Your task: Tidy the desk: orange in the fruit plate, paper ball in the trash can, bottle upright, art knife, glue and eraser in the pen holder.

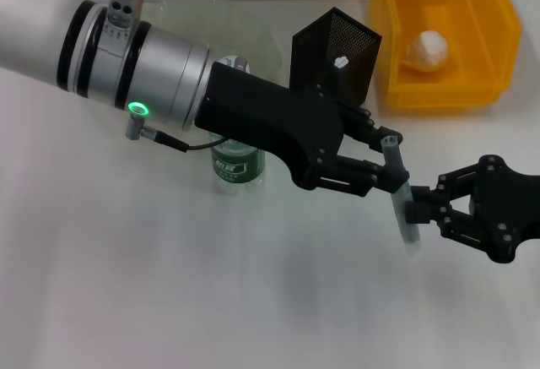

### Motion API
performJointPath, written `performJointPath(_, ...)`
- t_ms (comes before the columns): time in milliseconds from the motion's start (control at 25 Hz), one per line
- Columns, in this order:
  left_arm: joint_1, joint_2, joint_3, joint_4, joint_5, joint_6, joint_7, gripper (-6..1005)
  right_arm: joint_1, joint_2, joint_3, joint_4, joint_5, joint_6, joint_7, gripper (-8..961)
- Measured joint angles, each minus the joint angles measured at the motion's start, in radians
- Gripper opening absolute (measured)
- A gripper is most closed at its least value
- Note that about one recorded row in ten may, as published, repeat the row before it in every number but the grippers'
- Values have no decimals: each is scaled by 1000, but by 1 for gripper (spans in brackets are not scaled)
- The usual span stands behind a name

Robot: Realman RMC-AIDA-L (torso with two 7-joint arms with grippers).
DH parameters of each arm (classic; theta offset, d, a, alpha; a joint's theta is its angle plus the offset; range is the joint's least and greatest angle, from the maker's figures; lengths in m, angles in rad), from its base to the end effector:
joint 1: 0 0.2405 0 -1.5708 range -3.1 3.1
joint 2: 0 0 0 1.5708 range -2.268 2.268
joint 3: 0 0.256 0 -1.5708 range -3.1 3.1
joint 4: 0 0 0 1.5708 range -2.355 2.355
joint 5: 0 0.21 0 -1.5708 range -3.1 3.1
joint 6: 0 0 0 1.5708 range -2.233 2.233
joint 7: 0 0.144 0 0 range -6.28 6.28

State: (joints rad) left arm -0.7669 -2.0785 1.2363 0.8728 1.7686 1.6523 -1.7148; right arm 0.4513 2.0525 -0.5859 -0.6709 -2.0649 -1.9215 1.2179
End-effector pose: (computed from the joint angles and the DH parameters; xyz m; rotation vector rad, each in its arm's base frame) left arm -0.1040 0.3398 -0.0342 2.8804 0.1969 0.5599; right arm 0.2708 0.2719 0.0234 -2.8959 0.4157 0.9001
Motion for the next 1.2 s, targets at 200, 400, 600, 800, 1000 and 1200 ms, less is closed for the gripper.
performJointPath(200, -3, 0, 7, 0, -11, -1, 1, 450, 9, 0, 0, 16, 0, 10, -1, 100)
performJointPath(400, -3, 0, 9, 0, -18, -15, 3, 439, 9, 0, 0, 16, 0, 13, -2, 100)
performJointPath(600, 3, 0, 9, -3, -27, -19, 20, 226, 10, 0, 0, 22, 0, 13, -11, 91)
performJointPath(800, 5, 0, 10, -9, -27, -19, 39, 185, 11, 0, 0, 29, 0, 14, -16, 77)
performJointPath(1000, 10, 0, 10, -10, -27, -27, 51, 153, 9, 0, 5, 44, 6, 13, -32, 63)
performJointPath(1200, 17, 0, 9, -11, -28, -42, 55, 153, 1, 1, 9, 48, 9, 5, -52, 9)
